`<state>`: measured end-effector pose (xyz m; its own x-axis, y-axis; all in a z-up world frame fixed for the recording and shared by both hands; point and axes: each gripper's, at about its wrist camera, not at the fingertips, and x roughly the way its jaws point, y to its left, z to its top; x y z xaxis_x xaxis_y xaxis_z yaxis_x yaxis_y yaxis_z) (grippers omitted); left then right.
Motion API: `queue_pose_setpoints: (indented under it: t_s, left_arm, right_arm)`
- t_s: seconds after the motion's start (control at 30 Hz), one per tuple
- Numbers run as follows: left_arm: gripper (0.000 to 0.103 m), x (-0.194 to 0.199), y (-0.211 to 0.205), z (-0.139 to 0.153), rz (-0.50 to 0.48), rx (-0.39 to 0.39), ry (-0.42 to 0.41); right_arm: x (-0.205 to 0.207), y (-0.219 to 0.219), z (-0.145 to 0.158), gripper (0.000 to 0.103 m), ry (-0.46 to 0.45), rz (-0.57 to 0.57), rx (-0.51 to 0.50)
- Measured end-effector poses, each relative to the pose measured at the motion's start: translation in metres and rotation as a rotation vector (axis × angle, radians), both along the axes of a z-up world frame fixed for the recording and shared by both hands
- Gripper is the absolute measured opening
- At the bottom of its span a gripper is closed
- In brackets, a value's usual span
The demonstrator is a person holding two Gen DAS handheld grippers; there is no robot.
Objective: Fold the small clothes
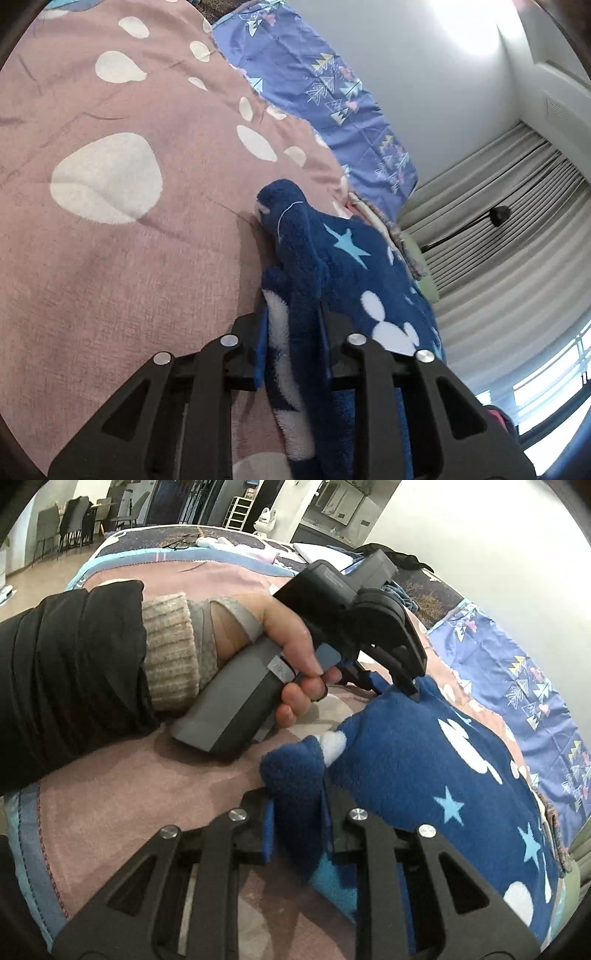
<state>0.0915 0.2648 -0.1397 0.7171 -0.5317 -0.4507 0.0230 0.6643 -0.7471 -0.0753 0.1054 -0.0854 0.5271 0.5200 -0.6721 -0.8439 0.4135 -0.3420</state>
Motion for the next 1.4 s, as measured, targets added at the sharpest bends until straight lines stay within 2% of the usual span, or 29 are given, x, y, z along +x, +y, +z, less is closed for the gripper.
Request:
queue_pose_setpoints:
  t_s: [0.1, 0.17, 0.27, 0.3, 0.37, 0.43, 0.5, 0.53, 0.57, 0.6, 0.63, 0.73, 0.77, 0.8, 0.83, 0.87, 0.97, 1.03, 1.07, 1.17, 1.23, 1.33, 1.4]
  left_arm:
    - [0.029, 0.000, 0.004, -0.001, -0.001, -0.030, -0.005]
    - [0.032, -0.002, 0.006, -0.002, -0.005, -0.037, -0.009]
    - [0.038, -0.003, 0.006, -0.002, -0.017, -0.035, -0.013]
    - [0.040, -0.001, 0.004, -0.003, -0.029, -0.028, -0.011]
    - [0.053, 0.007, -0.003, 0.001, -0.067, -0.007, -0.012]
    - [0.055, 0.021, -0.014, 0.007, -0.099, 0.056, -0.002]
    - [0.044, 0.036, -0.016, 0.007, -0.089, 0.095, 0.025]
    - [0.032, 0.043, -0.013, 0.005, -0.077, 0.079, 0.035]
    - [0.026, 0.045, -0.008, 0.000, -0.066, 0.033, 0.038]
    - [0.024, 0.043, -0.004, -0.002, -0.058, 0.009, 0.027]
    - [0.022, 0.039, -0.002, -0.002, -0.052, -0.010, 0.011]
    - [0.021, 0.024, 0.003, 0.005, -0.036, -0.056, -0.075]
    - [0.021, 0.022, 0.005, 0.005, -0.033, -0.070, -0.084]
    - [0.022, 0.025, 0.006, 0.000, -0.027, -0.080, -0.056]
    - [0.022, 0.029, 0.007, -0.007, -0.023, -0.080, -0.011]
    - [0.024, 0.030, 0.006, -0.009, -0.024, -0.080, -0.001]
    - [0.026, 0.028, 0.003, -0.007, -0.026, -0.051, -0.009]
    - [0.027, 0.029, 0.001, -0.006, -0.024, -0.041, -0.006]
    - [0.027, 0.030, 0.000, -0.005, -0.024, -0.036, -0.006]
    - [0.027, 0.029, 0.000, -0.005, -0.021, -0.015, -0.003]
    - [0.028, 0.029, 0.000, -0.004, -0.021, -0.006, -0.001]
    - [0.028, 0.030, -0.001, -0.004, -0.022, -0.003, 0.001]
    - [0.028, 0.030, 0.000, -0.003, -0.023, -0.002, 0.001]
  right_arm:
    - [-0.002, -0.004, 0.003, 0.032, -0.007, 0.002, 0.002]
    - [-0.008, -0.009, 0.004, 0.040, -0.054, 0.008, -0.012]
    - [-0.015, -0.022, 0.002, 0.042, -0.146, 0.010, -0.052]
    - [-0.015, -0.025, -0.003, 0.043, -0.162, 0.001, -0.081]
    - [-0.014, -0.024, -0.010, 0.046, -0.192, 0.000, -0.110]
    - [-0.012, -0.012, -0.012, 0.048, -0.235, -0.011, -0.129]
    - [-0.011, 0.004, -0.015, 0.050, -0.280, -0.013, -0.138]
    - [-0.008, 0.010, -0.017, 0.045, -0.294, -0.017, -0.138]
    - [-0.005, 0.014, -0.019, 0.036, -0.292, -0.021, -0.137]
    - [-0.001, 0.018, -0.019, 0.026, -0.270, -0.021, -0.139]
    - [0.000, 0.019, -0.017, 0.022, -0.257, -0.022, -0.133]
    - [0.000, 0.014, 0.005, 0.020, -0.124, -0.045, -0.050]
    - [0.001, 0.013, 0.009, 0.020, -0.096, -0.055, -0.030]
    - [0.005, 0.014, 0.007, 0.020, -0.074, -0.059, -0.032]
    - [0.007, 0.015, 0.001, 0.023, -0.073, -0.056, -0.043]
    - [0.009, 0.014, -0.007, 0.024, -0.079, -0.053, -0.055]
    - [0.009, 0.009, -0.003, 0.029, -0.093, -0.053, -0.043]
    - [0.008, 0.006, -0.004, 0.032, -0.070, -0.062, -0.030]
    - [0.008, 0.003, -0.002, 0.039, -0.055, -0.065, -0.022]
    - [0.001, -0.009, 0.008, 0.043, -0.002, -0.079, 0.026]
    - [0.003, -0.025, 0.021, 0.047, 0.043, -0.125, 0.091]
    - [0.023, -0.049, 0.040, 0.050, 0.157, -0.243, 0.180]
    - [0.031, -0.055, 0.047, 0.050, 0.151, -0.308, 0.193]
